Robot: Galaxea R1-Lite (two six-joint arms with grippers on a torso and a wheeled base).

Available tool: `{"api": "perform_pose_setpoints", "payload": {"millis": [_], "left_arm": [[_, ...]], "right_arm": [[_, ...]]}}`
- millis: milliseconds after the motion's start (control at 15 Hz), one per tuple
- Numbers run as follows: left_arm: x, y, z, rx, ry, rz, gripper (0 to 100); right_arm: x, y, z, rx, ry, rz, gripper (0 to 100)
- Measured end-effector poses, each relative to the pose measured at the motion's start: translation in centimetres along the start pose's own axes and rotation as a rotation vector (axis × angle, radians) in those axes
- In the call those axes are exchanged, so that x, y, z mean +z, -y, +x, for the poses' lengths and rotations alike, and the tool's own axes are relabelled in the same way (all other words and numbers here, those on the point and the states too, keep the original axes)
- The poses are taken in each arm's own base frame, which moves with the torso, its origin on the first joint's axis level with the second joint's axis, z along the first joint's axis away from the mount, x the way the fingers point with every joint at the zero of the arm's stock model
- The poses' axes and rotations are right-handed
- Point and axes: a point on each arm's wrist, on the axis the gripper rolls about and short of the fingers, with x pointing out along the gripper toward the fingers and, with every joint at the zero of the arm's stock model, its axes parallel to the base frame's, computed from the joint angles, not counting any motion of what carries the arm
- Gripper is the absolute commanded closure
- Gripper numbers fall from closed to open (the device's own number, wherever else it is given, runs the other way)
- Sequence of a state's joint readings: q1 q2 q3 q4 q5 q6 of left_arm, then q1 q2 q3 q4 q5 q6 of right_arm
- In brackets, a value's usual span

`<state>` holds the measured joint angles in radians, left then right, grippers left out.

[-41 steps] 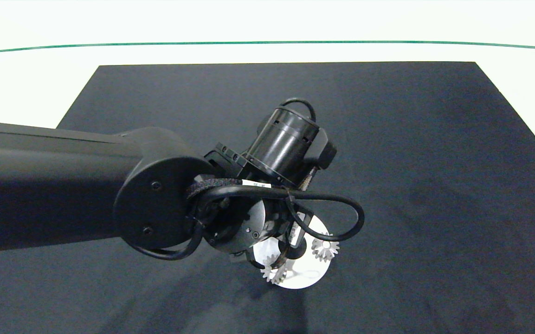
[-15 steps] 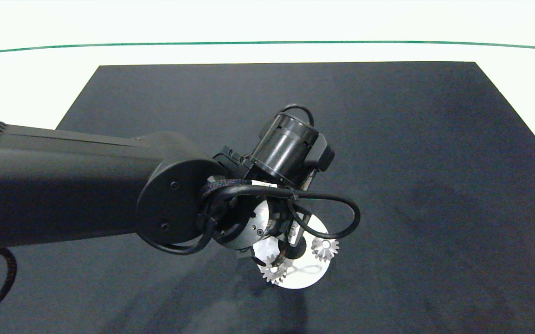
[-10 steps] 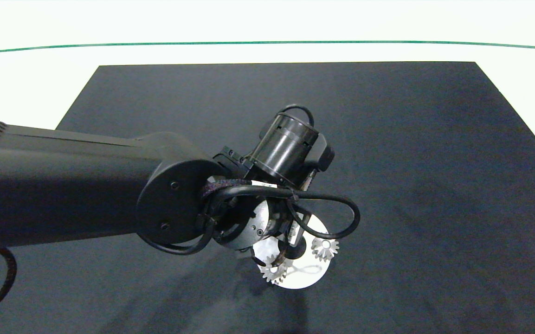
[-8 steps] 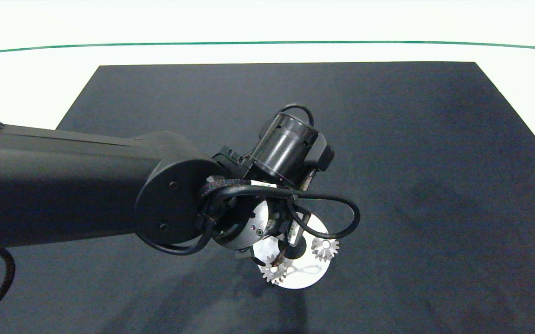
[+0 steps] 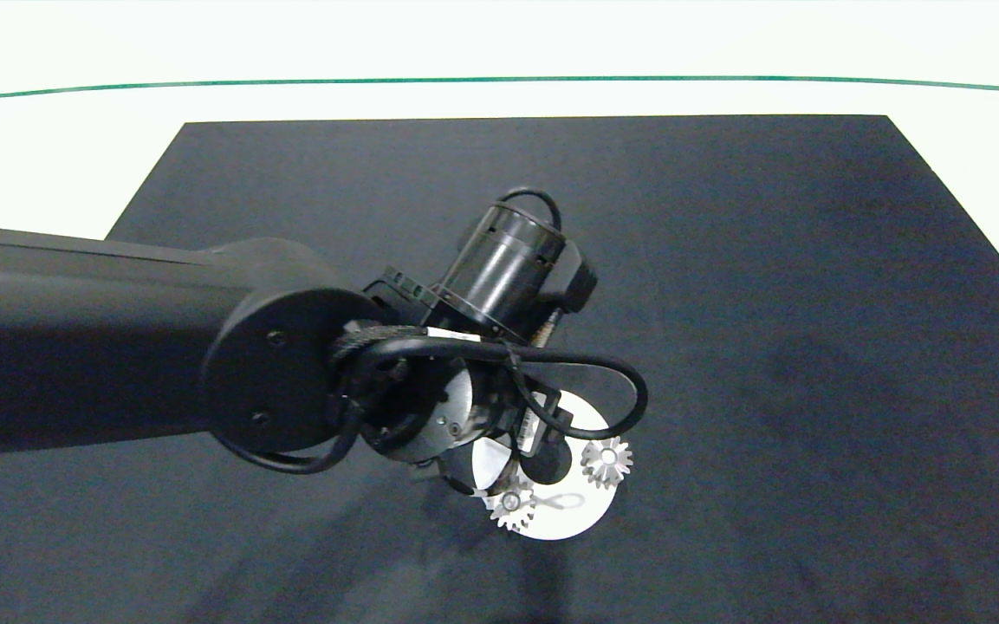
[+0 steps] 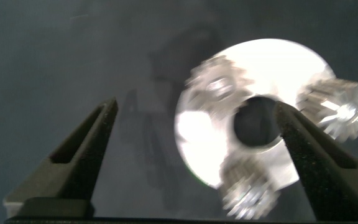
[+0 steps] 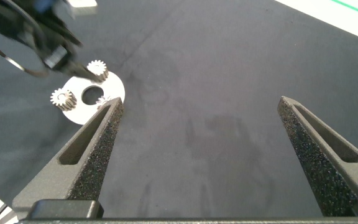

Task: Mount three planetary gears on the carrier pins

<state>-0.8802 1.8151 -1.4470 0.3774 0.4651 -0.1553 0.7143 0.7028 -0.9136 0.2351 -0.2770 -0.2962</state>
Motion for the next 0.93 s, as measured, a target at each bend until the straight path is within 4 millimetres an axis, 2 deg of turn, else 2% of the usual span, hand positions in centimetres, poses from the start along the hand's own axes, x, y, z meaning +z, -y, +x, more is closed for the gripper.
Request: {"api": "perform_pose_setpoints", "payload": {"millis": [133,267,467,667,933], "left_arm": [[-0.4,-3.2,-3.4,0.044,0.053,-0.052,0],[-1.6,-7.2,-8.0,0.099,0.13,-0.113,0],[-5.7,-12.3,-14.8,0.2,0.242,-0.182,0],[-11.3,-14.8,-19.7,0.31,0.328,-0.241,0],[-17.6,-15.5,-24.9,0.445,0.484,-0.321,0]], "right_arm": [[-0.1,0.0,-0.1,-0.019,-0.008,-0.001,0],[-0.2,0.2,-0.2,-0.076,-0.023,0.003,0],[-0.3,0.8,-1.1,-0.271,-0.06,-0.025,0],[-1.3,0.7,-2.0,-0.485,-0.139,-0.051,0],[-3.5,-0.5,-3.7,-0.711,-0.212,-0.045,0]]}}
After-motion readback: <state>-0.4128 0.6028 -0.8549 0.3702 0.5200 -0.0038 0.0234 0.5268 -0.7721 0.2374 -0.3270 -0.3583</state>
